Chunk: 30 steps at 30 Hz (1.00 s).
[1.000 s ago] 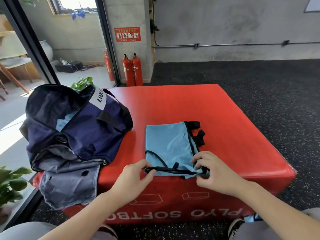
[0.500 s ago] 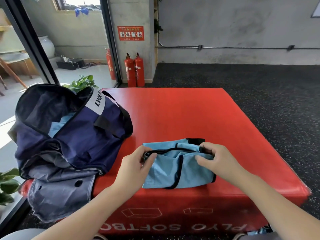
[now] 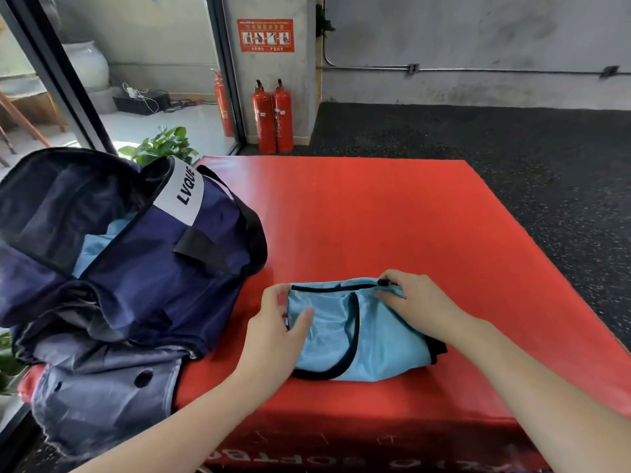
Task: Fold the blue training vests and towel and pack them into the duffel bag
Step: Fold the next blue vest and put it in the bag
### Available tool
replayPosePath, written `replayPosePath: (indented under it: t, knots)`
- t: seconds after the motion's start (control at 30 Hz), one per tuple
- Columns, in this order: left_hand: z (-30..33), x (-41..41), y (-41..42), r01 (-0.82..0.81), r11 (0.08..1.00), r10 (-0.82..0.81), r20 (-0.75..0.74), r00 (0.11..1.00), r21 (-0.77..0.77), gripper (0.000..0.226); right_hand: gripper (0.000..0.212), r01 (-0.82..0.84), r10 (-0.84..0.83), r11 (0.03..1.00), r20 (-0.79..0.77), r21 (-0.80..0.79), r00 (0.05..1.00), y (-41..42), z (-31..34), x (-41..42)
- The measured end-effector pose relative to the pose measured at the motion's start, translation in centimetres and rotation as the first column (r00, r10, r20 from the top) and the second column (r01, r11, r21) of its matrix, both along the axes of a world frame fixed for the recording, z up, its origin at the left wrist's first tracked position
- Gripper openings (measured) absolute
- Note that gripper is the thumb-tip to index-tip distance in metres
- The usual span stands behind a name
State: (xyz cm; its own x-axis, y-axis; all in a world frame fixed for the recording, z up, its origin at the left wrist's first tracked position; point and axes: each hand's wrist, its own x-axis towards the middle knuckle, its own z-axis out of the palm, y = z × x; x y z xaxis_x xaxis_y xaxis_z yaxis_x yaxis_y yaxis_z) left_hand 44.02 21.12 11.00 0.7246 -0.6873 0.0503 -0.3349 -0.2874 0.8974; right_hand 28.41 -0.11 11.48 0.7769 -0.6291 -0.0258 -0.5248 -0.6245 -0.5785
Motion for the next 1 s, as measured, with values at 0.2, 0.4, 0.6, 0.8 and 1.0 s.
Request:
replayPosePath:
  t: [0.2,0.4,0.6,0.8,1.0]
  knots:
    - [-1.8,-0.4,1.6,0.068,0.997,-0.071,0.065,0.995,0.049,0.049,0.011,0.048,-0.051,0.998,-0.058,-0.051,0.997,-0.8,-0.8,1.5]
    - [-3.1,1.2,1.1,0.029,0.998,-0.04,0.187,0.982,0.062,0.02,0.019,0.087,-0.093,0.994,-0.111,-0.059,0.989,-0.9,-0.8,2.3]
    - [-2.5,2.5,-0.4,0.055,0.985,-0.101,0.289,0.952,0.162,0.023,0.025,0.098,-0.129,0.97,-0.128,-0.224,0.983,0.0,0.1,1.9]
    - [-0.4,4.2,-2.1,-0.009,0.904,-0.242,0.53,0.813,0.426,0.017,0.045,0.081,-0.085,0.967,-0.008,-0.243,0.996,0.4,0.8,0.8]
    - [0.5,5.4,-4.6,0.246,0.88,-0.444,0.52,0.73,0.407,0.028,0.009,0.104,-0.032,0.956,0.257,-0.275,0.966,4.4,2.1,0.0]
